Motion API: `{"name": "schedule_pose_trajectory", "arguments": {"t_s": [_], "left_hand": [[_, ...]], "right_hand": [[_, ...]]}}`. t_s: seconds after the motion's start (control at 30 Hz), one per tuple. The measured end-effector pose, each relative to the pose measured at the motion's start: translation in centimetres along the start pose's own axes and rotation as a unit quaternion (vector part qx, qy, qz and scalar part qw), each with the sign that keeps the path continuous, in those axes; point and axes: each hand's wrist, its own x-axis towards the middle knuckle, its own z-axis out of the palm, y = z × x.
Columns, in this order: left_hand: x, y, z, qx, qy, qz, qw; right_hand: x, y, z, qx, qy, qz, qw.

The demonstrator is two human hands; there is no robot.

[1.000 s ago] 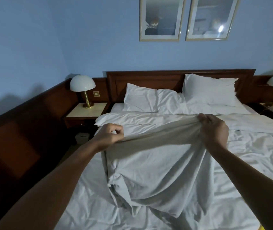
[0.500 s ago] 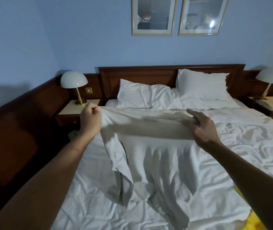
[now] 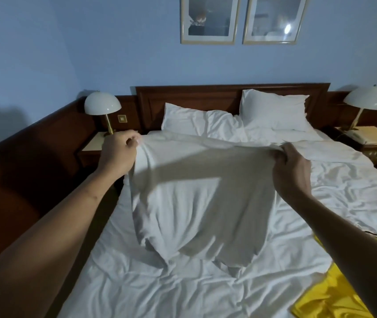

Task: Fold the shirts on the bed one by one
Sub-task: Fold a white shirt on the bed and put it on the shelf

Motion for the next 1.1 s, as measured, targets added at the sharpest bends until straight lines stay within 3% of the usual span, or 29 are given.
{"name": "schedule_pose_trajectory", "arguments": {"t_s": [0.1, 0.2, 0.3, 0.4, 0.6, 0.7, 0.87, 1.0, 1.1], "left_hand": [[-1.7, 2.1, 0.0, -0.060, 0.066, -0.063, 0.994], [-4.2, 3.1, -0.9, -0.043, 0.059, -0.041, 0.997], [-7.2, 3.3, -3.2, -0.051, 0.022, 0.030, 0.998], [-9.8, 3.4, -6.1, -0.051, -0.027, 0.050, 0.997], [-12.2, 5.5, -12.9, -0.160, -0.172, -0.086, 0.968], [-12.0, 6.6, -15.9, -0.183, -0.223, -0.115, 0.951], [-10.5, 5.0, -14.6, -0.126, -0.217, -0.107, 0.962], [-8.8, 1.3, -8.1, 0.007, -0.162, -0.026, 0.986], [-7.8, -3.0, -2.8, 0.078, -0.151, -0.027, 0.985]], "right_hand": [[-1.5, -0.8, -1.0, 0.039, 0.018, -0.019, 0.999], [-2.9, -1.0, -2.8, 0.079, 0.039, -0.021, 0.996], [-4.7, -0.4, -5.2, 0.100, 0.037, -0.013, 0.994], [-7.2, -0.6, -7.8, 0.106, 0.032, -0.011, 0.994], [-10.2, -3.4, -12.1, 0.109, 0.074, 0.001, 0.991], [-10.2, -4.4, -13.6, 0.131, 0.093, 0.002, 0.987], [-8.2, -4.3, -12.3, 0.115, 0.058, -0.006, 0.992], [-5.7, -2.0, -7.4, 0.055, -0.011, -0.003, 0.998], [-4.2, 1.1, -2.6, -0.004, -0.070, 0.019, 0.997]]}}
